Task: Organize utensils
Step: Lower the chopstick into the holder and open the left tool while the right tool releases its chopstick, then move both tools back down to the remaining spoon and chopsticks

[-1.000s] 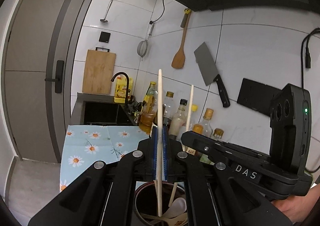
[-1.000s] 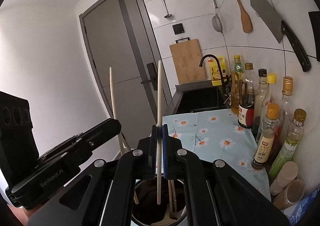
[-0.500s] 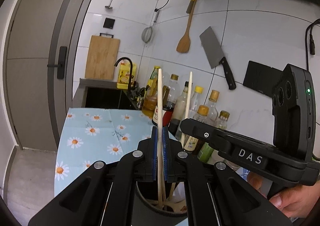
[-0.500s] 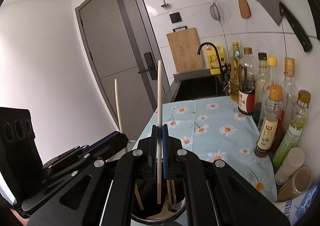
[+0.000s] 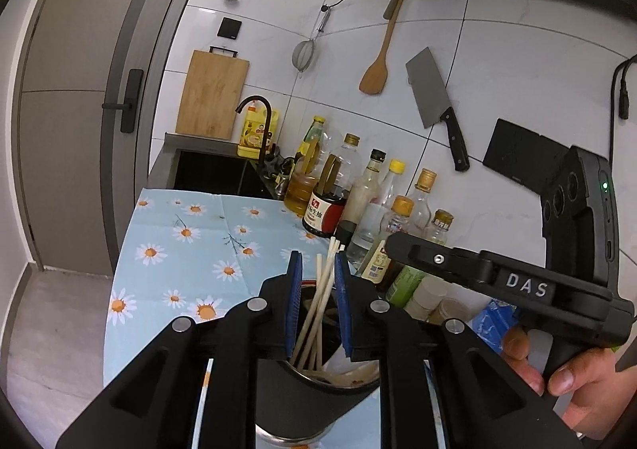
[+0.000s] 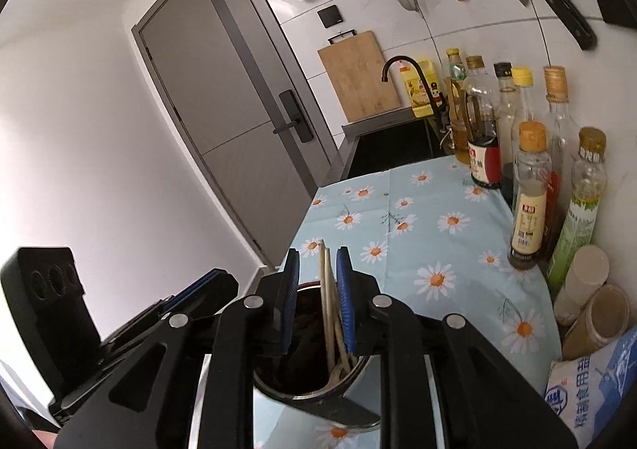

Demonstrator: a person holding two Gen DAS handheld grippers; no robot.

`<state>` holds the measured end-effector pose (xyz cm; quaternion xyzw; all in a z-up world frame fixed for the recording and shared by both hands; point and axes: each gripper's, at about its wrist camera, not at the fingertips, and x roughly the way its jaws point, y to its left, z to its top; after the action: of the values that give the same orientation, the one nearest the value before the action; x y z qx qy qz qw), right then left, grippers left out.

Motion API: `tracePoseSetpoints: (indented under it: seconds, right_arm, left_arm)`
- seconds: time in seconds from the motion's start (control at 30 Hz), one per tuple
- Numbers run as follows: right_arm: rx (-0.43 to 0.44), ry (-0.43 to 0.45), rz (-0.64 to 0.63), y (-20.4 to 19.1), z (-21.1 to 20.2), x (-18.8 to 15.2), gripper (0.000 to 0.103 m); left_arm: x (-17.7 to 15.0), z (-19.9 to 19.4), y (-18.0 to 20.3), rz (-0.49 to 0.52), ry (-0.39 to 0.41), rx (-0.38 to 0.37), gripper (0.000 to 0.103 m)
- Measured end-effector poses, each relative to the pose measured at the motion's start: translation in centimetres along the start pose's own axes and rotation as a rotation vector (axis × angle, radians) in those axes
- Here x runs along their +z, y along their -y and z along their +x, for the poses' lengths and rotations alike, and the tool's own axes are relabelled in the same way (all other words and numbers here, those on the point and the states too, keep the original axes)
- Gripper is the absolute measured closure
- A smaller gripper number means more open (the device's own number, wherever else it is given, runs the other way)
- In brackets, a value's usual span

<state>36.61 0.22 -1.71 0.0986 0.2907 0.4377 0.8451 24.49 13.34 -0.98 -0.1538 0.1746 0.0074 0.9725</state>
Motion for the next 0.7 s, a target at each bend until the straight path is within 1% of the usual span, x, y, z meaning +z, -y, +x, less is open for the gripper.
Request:
tracePoseSetpoints:
  seconds: [0.1,0.13,0.23,0.37,0.5,0.53,0.6,0.63,0.7]
  right_arm:
    - [0.006,-0.001,0.009,0.2,-1.4,0.0,0.079]
    - [0.006,-0.003,0.006,0.1,-1.7,0.1,0.075]
    - [0.005,-0.023,0.006,0.2,-2.9,-0.2,0.075]
    - [0.002,-0.055,0.005,0.2,-4.3,-0.9,0.075]
    - [0.000,-0.116,0.003,0.0,-5.3,-2.1,0.069]
    - [0.003,-0.139,0.002,0.0,-5.5,-2.5,0.066]
    - [-0.003,-0.179,-0.003,-0.2,-5.7,-3.3,0.065]
    - [-0.009,-0.205,-0.008,-0.3,-5.8,-3.8,0.062]
    - [-0.013,-0.260,-0.006,-0.4,-5.8,-4.9,0.061]
  left_arm:
    - [-0.1,-0.8,0.4,0.002,-0.010,-0.008,0.087]
    - [-0.2,-1.1,0.6,0.004,-0.014,-0.012,0.087]
    - [-0.6,-2.1,1.0,-0.001,-0.021,-0.014,0.082]
    - [-1.4,-3.6,1.4,-0.012,-0.040,-0.012,0.081]
    - [-2.4,-4.9,1.7,-0.017,-0.077,-0.024,0.081]
    - [-2.7,-5.2,1.7,-0.021,-0.090,-0.030,0.082]
    - [-3.2,-5.5,1.7,-0.024,-0.121,-0.042,0.082]
    - [-3.4,-5.6,1.7,-0.024,-0.138,-0.046,0.082]
    - [-4.1,-6.0,1.7,-0.028,-0.164,-0.061,0.082]
